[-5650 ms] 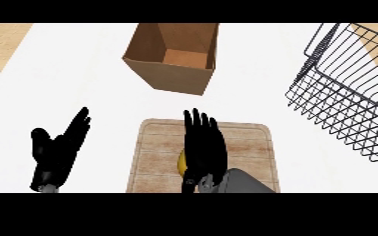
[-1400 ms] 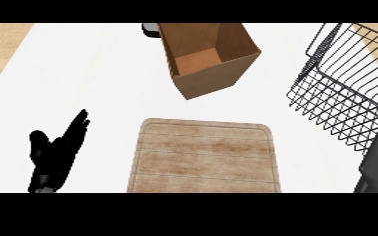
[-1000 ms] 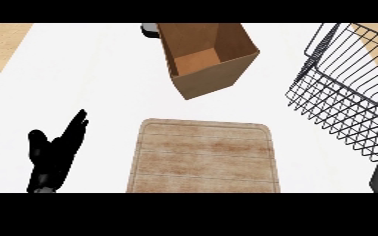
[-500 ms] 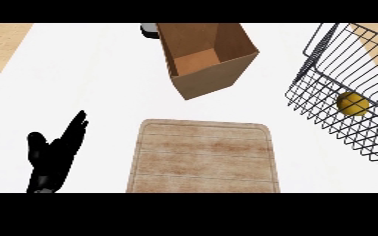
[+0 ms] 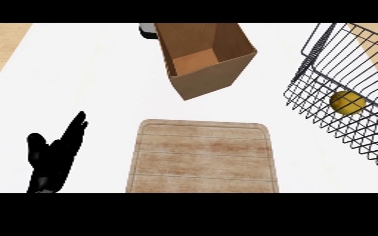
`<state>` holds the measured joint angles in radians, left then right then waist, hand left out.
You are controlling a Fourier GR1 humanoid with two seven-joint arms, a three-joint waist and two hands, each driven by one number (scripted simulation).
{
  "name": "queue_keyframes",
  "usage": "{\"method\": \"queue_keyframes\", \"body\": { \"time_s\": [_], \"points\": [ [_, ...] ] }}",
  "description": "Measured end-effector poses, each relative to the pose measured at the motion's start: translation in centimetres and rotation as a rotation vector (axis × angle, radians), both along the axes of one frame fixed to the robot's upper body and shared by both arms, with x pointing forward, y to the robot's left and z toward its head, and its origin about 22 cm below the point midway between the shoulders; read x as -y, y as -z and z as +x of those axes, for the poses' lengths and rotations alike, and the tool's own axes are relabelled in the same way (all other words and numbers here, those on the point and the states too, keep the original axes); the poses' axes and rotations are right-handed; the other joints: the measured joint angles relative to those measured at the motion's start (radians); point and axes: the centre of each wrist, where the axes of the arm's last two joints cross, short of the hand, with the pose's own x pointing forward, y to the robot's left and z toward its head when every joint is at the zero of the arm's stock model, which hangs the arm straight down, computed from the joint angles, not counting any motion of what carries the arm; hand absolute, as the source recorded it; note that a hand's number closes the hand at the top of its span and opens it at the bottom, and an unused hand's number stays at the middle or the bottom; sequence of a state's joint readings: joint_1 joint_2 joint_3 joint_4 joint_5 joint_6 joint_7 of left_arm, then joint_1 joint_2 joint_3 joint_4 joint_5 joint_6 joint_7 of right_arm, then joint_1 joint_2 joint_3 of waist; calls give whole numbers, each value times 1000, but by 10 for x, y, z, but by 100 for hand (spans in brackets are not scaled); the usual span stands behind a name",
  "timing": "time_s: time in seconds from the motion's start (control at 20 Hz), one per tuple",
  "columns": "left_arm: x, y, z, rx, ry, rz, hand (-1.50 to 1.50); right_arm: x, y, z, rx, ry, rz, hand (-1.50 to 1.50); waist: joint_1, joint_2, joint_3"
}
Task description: Pick the lemon from the cutting board and place it in the basket
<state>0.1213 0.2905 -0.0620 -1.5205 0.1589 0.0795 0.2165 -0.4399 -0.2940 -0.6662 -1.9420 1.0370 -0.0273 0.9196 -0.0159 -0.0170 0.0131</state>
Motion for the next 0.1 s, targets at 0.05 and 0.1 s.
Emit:
{"method": "queue_keyframes", "body": {
  "time_s": [0.05,0.1],
  "points": [
    [1,1,-2,2,-4,4,0,4,0,-8,5,18,5,-150,-3,-1,0],
    [0,1,-3,2,-8,6,0,6,-2,-18,10,30,9,-150,-5,-1,0]
  ]
}}
